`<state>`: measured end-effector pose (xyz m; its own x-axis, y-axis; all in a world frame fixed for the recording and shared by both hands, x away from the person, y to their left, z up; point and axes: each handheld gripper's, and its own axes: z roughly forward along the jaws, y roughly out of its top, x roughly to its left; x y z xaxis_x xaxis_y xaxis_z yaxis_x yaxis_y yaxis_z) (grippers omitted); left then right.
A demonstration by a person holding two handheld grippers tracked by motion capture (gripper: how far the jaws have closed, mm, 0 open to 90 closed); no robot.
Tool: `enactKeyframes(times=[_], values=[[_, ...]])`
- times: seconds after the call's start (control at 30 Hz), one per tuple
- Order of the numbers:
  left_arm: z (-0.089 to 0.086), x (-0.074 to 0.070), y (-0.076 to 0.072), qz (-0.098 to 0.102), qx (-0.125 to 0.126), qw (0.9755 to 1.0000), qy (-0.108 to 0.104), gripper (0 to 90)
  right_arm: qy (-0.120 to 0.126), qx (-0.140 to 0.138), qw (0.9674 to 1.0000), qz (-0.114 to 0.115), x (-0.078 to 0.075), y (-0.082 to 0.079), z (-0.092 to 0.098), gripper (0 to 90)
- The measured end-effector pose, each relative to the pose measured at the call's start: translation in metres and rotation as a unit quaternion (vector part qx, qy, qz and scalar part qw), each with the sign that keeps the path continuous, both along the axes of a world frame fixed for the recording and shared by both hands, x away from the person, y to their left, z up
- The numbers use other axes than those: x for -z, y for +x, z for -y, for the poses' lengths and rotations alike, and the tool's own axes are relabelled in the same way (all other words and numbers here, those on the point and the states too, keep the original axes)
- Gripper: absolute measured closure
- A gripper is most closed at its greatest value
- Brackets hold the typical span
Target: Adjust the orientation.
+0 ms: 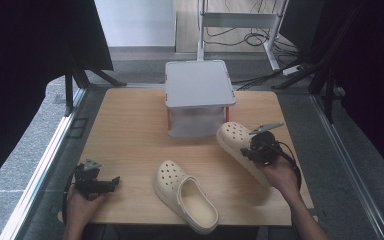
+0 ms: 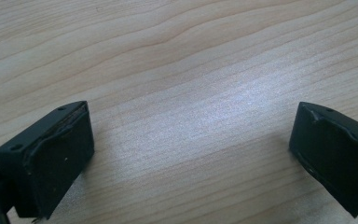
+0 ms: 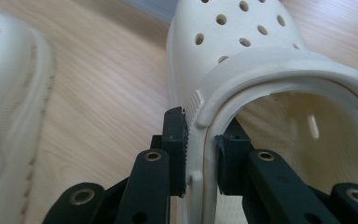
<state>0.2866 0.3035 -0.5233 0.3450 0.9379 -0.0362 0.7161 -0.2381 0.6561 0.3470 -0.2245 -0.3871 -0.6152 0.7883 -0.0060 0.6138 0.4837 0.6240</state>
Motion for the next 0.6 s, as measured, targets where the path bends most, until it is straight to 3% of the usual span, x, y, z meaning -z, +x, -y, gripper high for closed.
enactKeyframes(times=[0.23,0.4,0.6], values=[[0.000,0.000,0.000,-0.002,0.001,1.0000,0.000,0.0,0.003,-0.045,0.9990,-0.004,0.006,-0.014,-0.037,76.6],[0.000,0.000,0.000,-0.002,0.001,1.0000,0.001,0.0,0.009,-0.060,0.9981,-0.008,0.009,-0.018,-0.051,76.5],[0.000,0.000,0.000,-0.001,0.001,1.0000,0.001,0.0,0.012,-0.087,0.9960,-0.021,0.024,-0.022,-0.077,76.4]])
